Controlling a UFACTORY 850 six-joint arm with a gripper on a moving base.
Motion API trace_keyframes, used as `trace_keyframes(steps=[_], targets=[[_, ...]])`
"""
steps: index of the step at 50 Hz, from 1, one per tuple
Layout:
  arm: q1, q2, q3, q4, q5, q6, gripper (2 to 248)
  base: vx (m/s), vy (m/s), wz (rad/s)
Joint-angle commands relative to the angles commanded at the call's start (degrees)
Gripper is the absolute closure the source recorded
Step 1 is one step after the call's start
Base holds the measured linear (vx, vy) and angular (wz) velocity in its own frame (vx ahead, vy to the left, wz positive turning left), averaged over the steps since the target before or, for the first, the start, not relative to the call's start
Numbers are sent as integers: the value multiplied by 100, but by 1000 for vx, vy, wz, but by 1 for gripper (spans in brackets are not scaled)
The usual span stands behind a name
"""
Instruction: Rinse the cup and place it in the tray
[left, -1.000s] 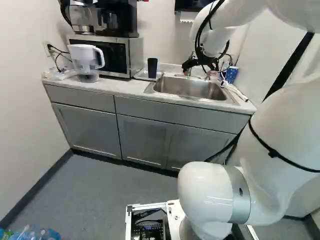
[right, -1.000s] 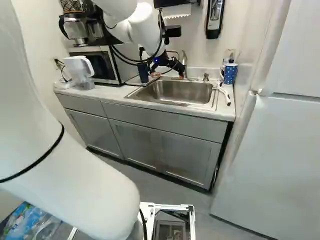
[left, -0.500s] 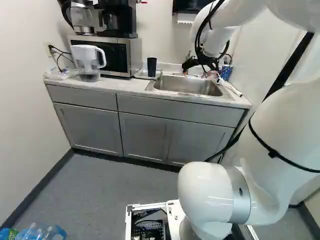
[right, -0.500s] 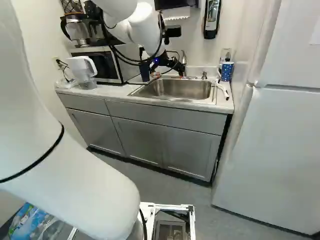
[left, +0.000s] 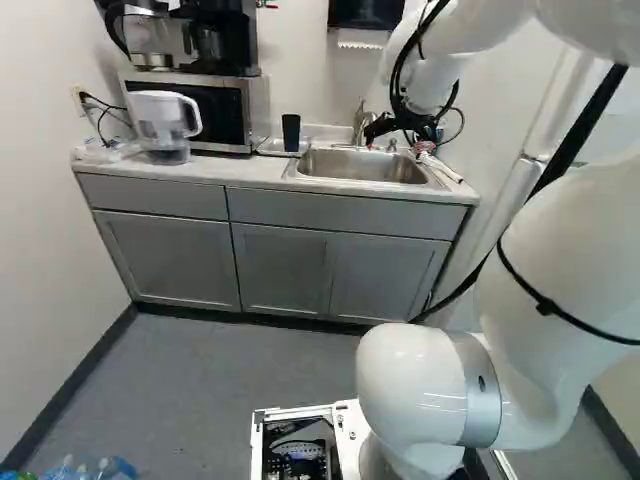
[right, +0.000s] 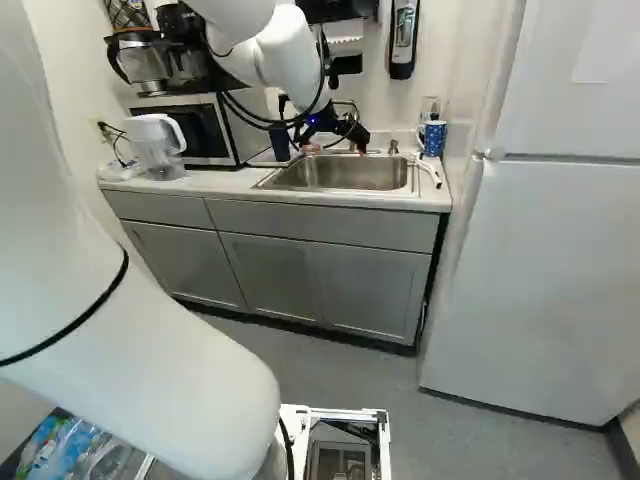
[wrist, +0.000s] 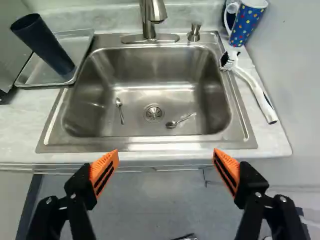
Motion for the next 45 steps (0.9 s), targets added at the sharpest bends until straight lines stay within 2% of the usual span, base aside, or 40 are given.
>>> trace_keyframes(steps=[45], targets=[[0, 0, 0, 0, 0, 0, 3, -100, 45, -220]])
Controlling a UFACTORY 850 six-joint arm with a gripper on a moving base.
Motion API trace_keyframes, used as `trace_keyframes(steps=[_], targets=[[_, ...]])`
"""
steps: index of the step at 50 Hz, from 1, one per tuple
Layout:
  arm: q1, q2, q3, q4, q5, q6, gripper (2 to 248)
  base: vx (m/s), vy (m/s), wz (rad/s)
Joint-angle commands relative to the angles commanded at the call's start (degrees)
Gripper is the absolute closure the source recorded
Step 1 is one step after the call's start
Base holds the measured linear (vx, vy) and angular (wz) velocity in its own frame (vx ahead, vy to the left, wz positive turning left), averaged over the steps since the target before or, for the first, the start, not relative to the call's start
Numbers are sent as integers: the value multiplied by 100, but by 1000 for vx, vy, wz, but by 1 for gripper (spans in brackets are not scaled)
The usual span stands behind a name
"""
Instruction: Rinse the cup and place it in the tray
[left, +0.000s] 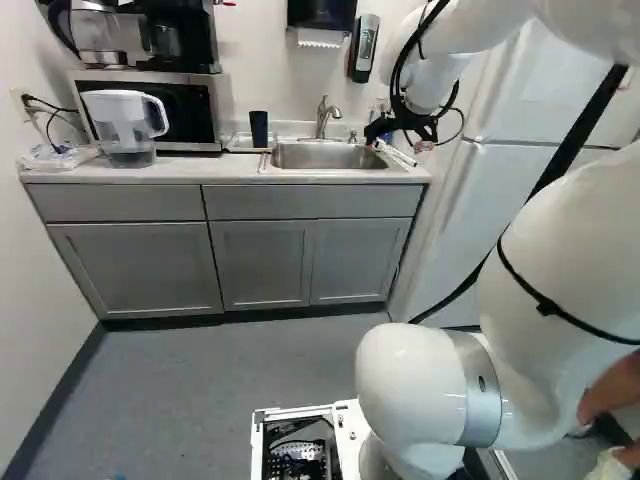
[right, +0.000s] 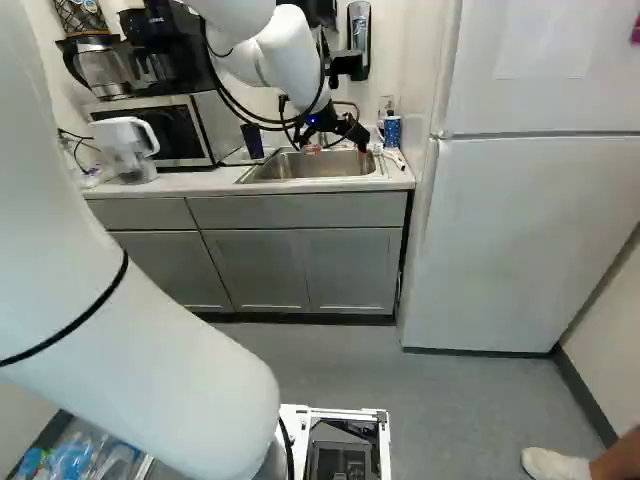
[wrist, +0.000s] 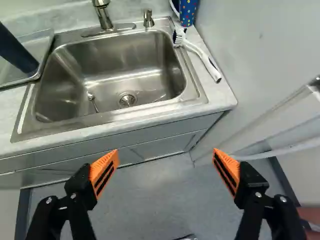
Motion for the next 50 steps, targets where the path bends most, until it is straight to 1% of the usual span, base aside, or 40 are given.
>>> trace_keyframes(steps=[10, 33, 50], targets=[[0, 0, 0, 0, 0, 0, 3, -62, 57, -62], [5, 3, 18, -1, 24, 1, 3, 4, -7, 0], [42, 27, 159, -7, 210, 9, 3, 0, 0, 0]])
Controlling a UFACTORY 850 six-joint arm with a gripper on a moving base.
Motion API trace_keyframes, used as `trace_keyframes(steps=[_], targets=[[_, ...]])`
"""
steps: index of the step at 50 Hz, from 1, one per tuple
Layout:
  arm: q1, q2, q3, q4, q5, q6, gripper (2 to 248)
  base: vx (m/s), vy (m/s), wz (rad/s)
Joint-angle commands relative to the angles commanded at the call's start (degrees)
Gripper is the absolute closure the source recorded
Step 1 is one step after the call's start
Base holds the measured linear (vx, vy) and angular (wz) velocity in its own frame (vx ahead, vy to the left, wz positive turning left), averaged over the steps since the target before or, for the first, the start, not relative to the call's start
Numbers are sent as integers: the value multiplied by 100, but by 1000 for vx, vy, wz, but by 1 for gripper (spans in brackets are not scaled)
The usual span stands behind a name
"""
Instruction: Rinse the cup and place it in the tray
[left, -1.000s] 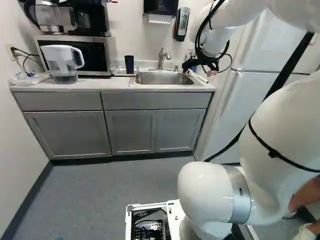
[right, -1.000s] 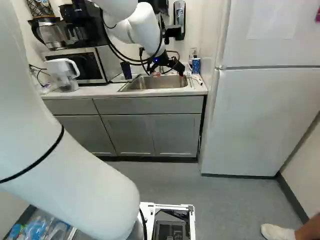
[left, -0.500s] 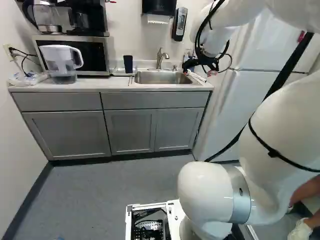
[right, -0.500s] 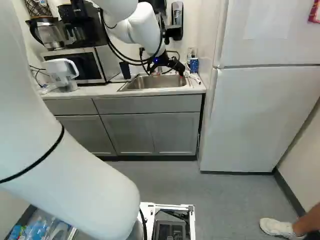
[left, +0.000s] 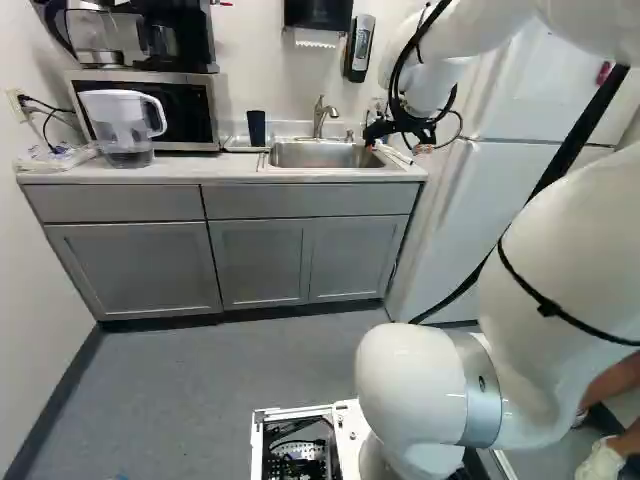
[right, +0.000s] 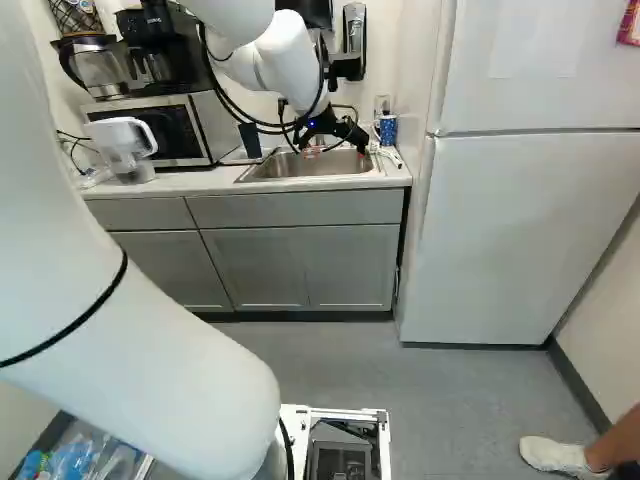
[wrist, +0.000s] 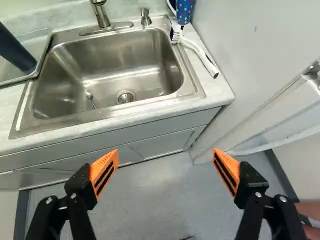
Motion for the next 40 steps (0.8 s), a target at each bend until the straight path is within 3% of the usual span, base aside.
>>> trace_keyframes(steps=[40], targets=[[234, 153, 891, -38, 1175, 51, 3, 0, 0, 0]])
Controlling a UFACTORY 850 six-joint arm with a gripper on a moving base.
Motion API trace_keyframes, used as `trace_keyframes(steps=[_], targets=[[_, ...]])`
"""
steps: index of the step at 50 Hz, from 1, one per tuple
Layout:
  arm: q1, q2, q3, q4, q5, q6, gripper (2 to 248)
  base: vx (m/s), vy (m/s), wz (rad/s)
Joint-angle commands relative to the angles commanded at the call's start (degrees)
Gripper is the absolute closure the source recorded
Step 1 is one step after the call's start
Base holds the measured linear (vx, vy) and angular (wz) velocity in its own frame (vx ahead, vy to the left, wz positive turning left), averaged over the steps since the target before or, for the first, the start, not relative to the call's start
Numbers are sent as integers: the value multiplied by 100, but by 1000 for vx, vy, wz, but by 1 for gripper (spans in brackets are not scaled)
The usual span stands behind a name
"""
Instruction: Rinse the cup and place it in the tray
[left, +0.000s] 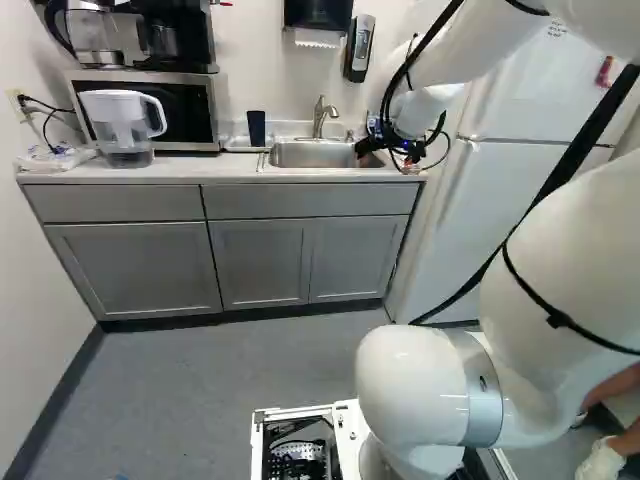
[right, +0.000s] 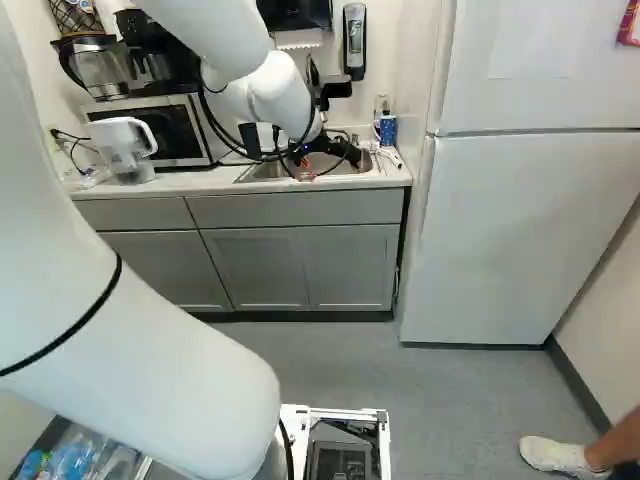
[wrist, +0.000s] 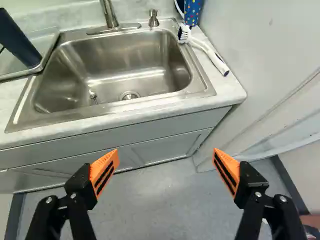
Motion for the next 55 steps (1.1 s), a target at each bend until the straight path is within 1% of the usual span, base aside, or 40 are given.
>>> trace_keyframes(steps=[23, 55], targets=[[227, 148, 862, -37, 1137, 50, 3, 0, 0, 0], [622, 407, 2363, -101, 3117, 136, 3, 0, 0, 0]])
